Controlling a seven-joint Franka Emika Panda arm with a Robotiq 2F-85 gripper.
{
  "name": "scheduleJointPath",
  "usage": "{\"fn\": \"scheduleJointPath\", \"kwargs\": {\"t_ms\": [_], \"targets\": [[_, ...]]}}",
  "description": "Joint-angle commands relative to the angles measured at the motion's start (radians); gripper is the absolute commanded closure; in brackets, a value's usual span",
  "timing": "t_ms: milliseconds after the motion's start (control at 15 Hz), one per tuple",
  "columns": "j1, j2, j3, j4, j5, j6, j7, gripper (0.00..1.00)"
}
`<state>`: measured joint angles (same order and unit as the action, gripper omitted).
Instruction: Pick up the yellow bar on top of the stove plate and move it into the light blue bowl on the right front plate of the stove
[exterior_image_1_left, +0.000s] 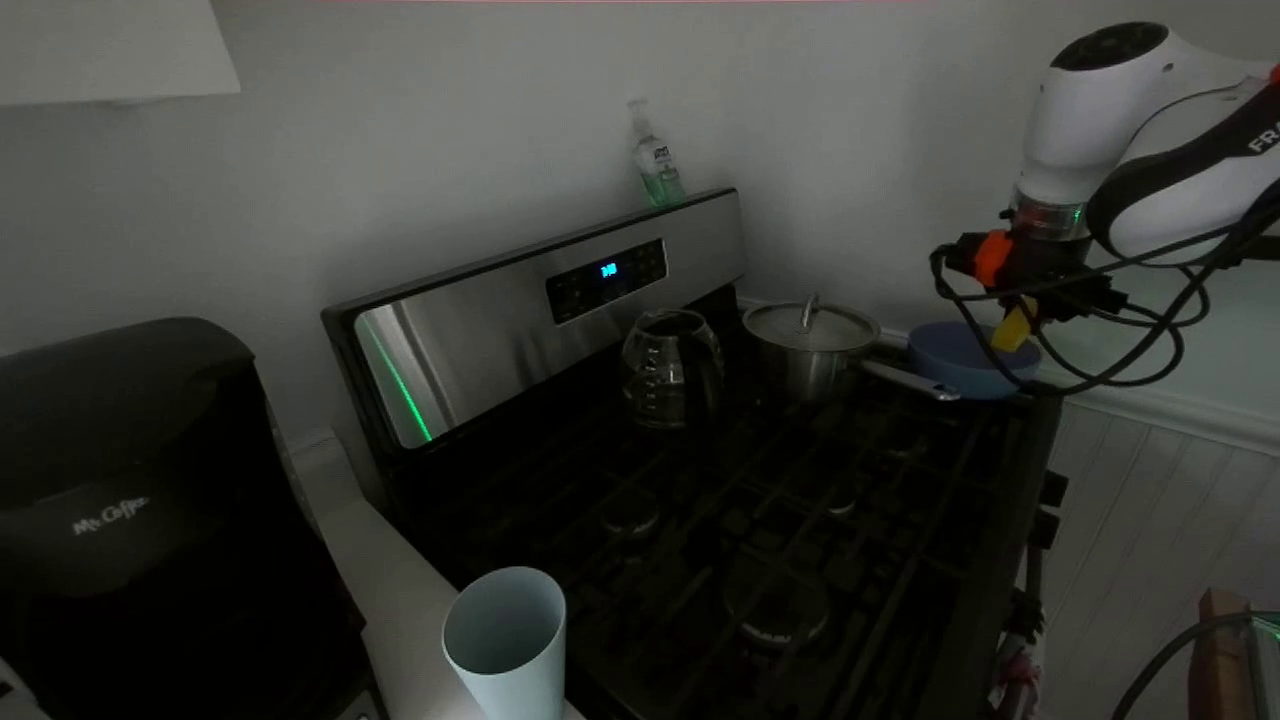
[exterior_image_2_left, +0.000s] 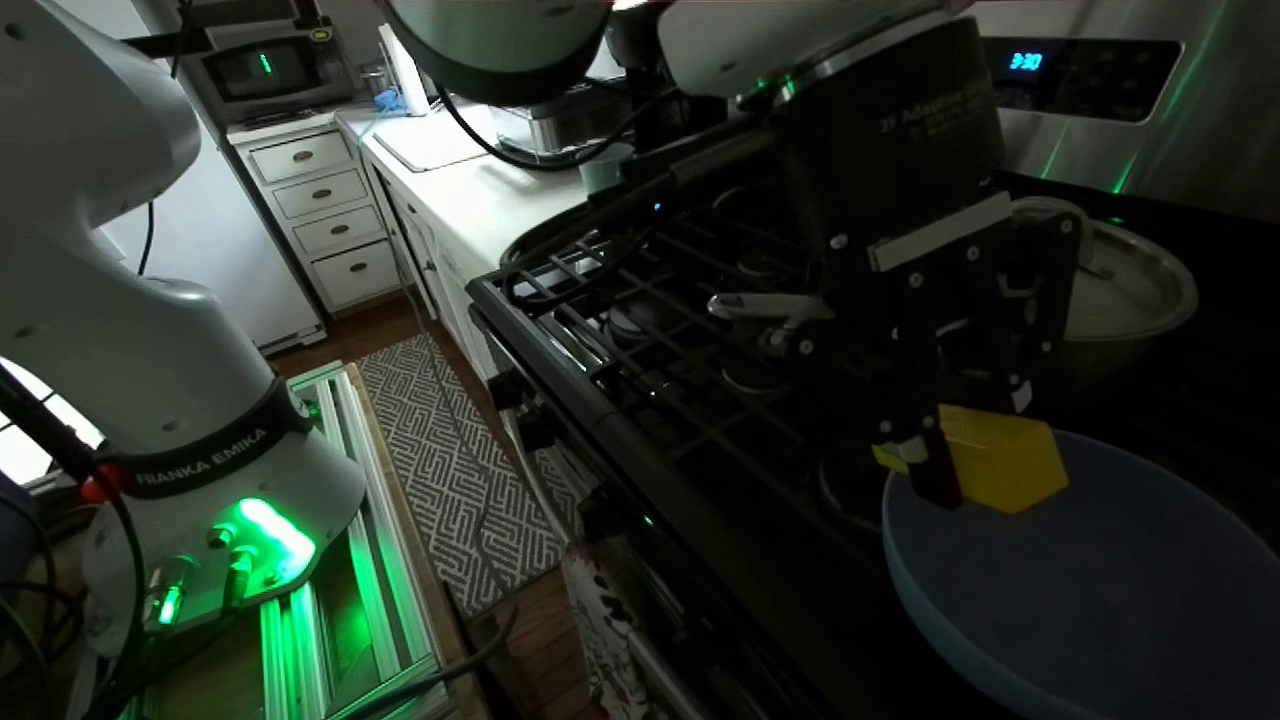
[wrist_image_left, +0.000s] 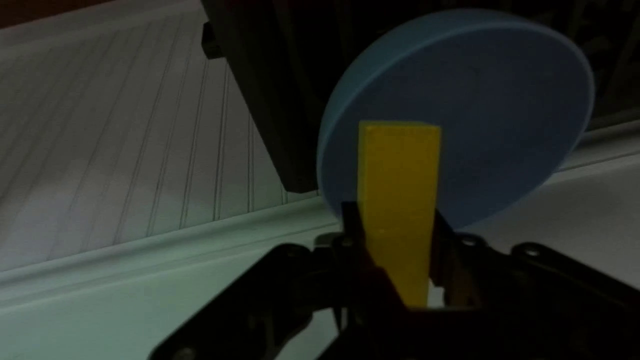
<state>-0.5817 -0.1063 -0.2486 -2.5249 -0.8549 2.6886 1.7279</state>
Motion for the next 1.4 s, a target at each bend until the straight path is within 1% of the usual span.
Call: {"fn": "scheduleJointPath", "kwargs": {"t_ms": [0, 67, 200, 267, 333, 400, 733, 1000, 1267, 1333], "targets": [[0.044, 0.01, -0.038, 0.009, 0.0, -0.002, 0.015, 0.69], [0.048, 0.02, -0.04, 0.015, 0.0, 0.0, 0.024, 0.92], [0.075, 0.088, -0.065, 0.056, 0.092, 0.027, -0.107, 0.92], [0.091, 0.123, -0.081, 0.078, 0.158, 0.041, -0.203, 0.92], [0.068, 0.146, -0.057, 0.094, 0.215, 0.041, -0.28, 0.92], [0.107, 0.176, -0.089, 0.126, 0.261, 0.028, -0.338, 0.92], [0.138, 0.255, -0.118, 0.248, 0.475, -0.008, -0.586, 0.92], [0.167, 0.338, -0.137, 0.327, 0.561, -0.057, -0.714, 0.92], [0.196, 0.414, -0.17, 0.389, 0.577, -0.104, -0.749, 0.92], [0.202, 0.429, -0.177, 0.403, 0.582, -0.115, -0.754, 0.44]]}}
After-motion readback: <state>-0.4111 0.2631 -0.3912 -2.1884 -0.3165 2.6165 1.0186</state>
